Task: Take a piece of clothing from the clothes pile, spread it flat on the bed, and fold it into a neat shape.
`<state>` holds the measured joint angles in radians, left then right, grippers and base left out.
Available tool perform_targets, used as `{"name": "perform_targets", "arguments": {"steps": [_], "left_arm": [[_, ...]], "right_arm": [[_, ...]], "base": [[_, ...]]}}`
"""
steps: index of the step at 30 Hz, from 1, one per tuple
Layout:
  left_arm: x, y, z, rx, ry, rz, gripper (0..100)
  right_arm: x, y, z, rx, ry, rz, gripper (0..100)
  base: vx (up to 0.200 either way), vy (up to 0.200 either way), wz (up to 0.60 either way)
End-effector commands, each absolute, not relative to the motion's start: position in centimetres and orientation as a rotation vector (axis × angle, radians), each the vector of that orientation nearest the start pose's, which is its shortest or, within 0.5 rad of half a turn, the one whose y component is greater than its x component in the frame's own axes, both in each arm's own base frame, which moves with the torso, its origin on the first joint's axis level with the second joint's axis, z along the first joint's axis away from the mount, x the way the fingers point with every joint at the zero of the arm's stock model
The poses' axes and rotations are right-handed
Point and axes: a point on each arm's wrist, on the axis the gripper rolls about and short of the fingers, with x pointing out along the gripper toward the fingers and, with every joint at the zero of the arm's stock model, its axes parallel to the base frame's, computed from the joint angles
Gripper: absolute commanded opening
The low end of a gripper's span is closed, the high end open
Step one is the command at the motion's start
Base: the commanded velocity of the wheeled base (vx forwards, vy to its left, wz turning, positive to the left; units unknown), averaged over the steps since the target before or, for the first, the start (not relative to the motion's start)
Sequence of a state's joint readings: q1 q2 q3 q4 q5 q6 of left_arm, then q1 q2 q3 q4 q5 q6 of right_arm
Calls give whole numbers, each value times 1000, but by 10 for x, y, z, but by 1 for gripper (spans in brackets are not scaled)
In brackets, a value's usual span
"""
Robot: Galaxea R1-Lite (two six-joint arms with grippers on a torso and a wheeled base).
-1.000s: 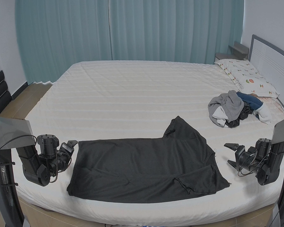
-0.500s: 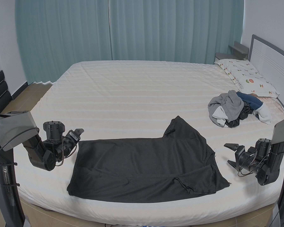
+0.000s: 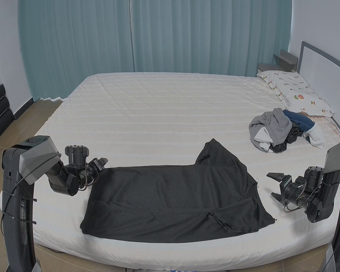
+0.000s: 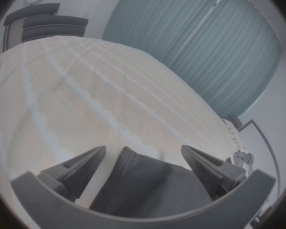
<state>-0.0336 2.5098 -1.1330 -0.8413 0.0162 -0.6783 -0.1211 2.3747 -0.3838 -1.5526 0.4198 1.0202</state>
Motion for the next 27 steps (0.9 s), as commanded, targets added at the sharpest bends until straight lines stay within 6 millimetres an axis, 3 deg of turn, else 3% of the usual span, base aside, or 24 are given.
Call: {"name": "perform_targets", "arguments": {"steps": [1, 8, 9, 20, 24, 27], "left_arm": [[439, -18, -44, -648, 537, 163, 100], [439, -20, -40, -673, 532, 161, 100], [439, -20, -40, -673, 532, 161, 0], [439, -19, -37, -715, 458, 204, 0], [435, -18, -34, -748, 434, 207, 0], [431, -18, -33, -749, 443, 209, 0]], "right_arm": [[304, -26, -27, 1102, 539, 56, 100], [304, -26, -27, 1100, 539, 56, 100], [304, -26, -27, 1100, 539, 56, 100], [310, -26, -28, 1089, 525, 66, 100], [330, -21, -29, 1059, 459, 55, 100], [352, -7, -19, 906, 379, 104, 100]], "base": [[0, 0, 0], [0, 0, 0], [0, 0, 0], [0, 0, 0], [0, 0, 0], [0, 0, 0]]}}
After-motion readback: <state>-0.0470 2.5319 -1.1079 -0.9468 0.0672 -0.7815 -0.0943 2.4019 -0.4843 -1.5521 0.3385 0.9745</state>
